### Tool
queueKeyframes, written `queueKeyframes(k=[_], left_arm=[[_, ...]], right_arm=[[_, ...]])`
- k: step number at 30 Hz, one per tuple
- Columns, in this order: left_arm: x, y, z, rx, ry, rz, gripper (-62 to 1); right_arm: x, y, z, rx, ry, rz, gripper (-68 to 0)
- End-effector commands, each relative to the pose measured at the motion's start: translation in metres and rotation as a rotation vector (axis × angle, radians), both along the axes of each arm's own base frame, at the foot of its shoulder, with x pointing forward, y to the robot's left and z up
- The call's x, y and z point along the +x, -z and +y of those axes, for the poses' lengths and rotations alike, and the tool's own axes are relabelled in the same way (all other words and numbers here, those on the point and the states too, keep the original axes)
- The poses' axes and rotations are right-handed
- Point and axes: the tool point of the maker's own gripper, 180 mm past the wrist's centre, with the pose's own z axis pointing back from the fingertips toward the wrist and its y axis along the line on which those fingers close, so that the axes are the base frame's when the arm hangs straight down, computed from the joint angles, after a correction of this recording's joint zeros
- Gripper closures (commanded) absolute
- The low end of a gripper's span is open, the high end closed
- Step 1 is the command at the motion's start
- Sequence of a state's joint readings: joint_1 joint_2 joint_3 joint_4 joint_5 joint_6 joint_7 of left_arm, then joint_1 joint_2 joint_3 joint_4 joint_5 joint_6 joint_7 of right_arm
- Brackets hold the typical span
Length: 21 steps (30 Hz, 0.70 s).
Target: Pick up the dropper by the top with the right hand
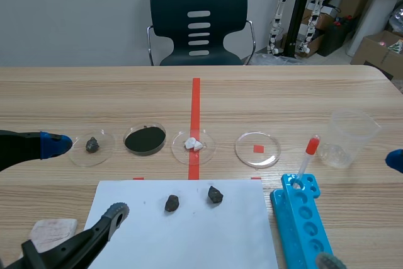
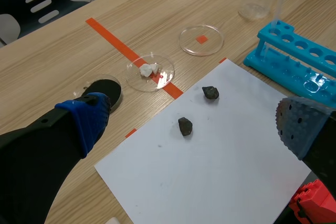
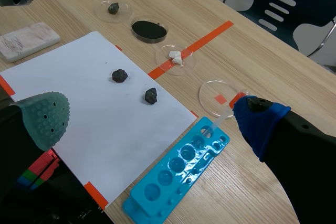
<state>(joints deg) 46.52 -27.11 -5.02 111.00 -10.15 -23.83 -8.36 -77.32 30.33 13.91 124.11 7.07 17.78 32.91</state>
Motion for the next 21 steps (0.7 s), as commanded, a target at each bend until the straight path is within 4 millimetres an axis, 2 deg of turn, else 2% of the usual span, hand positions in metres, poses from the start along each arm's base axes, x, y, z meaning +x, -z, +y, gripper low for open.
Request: queueKeyframes(k=[1, 11, 16, 21], left_arm=[[0.001, -0.005, 0.0, -0.022, -0.01, -0.01, -62.3], [0.001, -0.005, 0.0, -0.022, -0.01, -0.01, -62.3], [0.001, -0.005, 0.0, -0.022, -0.01, -0.01, -62.3], [0.001, -0.005, 0.0, -0.022, -0.01, -0.01, -62.3]], right_arm=[[-0.002, -0.003, 0.001, 0.013, -0.004, 0.001, -67.9], [-0.002, -0.003, 0.002, 0.012, -0.009, 0.004, -67.9], [0.003, 0.006, 0.0, -0.011, -0.012, 0.001, -67.9], [0.011, 0.023, -0.008, -0.026, 0.014, 0.014, -67.9]])
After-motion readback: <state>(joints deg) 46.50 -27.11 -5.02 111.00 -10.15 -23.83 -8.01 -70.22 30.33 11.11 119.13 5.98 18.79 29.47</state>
